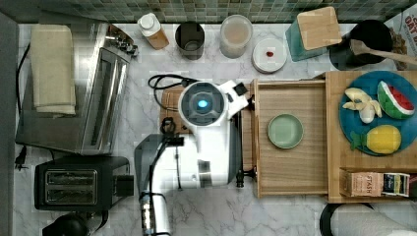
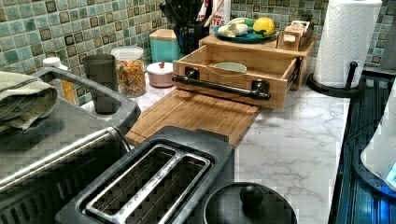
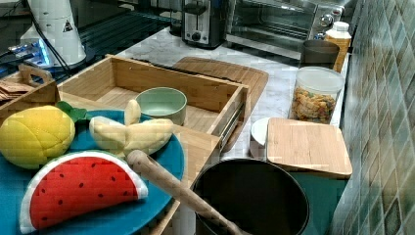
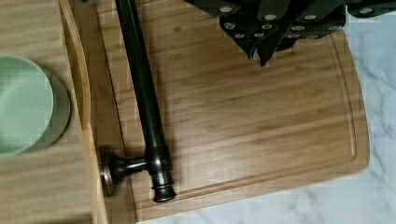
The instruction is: Close the drawer.
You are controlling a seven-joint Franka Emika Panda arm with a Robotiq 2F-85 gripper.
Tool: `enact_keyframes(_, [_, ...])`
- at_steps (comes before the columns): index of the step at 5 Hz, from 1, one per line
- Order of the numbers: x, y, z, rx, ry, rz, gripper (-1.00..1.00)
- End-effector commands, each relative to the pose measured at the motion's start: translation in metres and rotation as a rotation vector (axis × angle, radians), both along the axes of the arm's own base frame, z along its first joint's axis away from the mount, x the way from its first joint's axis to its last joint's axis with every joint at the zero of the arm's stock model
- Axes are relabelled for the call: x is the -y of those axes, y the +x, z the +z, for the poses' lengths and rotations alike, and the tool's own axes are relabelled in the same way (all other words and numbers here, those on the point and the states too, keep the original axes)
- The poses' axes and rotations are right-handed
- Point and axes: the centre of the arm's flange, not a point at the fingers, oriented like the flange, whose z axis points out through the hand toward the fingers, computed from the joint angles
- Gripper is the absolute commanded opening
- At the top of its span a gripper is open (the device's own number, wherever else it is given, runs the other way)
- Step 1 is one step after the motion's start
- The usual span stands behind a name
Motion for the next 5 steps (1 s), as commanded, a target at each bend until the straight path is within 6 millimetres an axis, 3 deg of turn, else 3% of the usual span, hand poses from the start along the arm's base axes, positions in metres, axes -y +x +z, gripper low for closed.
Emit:
enact_keyframes(1, [-0.050,-0.004,-0.067,-0.008,-0.146,0.147,-1.00])
enact_keyframes(3, [-0.033,-0.008,-0.119,0.000,-0.125,0.110,-1.00])
enact_keyframes(5, [-0.009,-0.004,-0.126,-0.001,-0.129,0.108,-1.00])
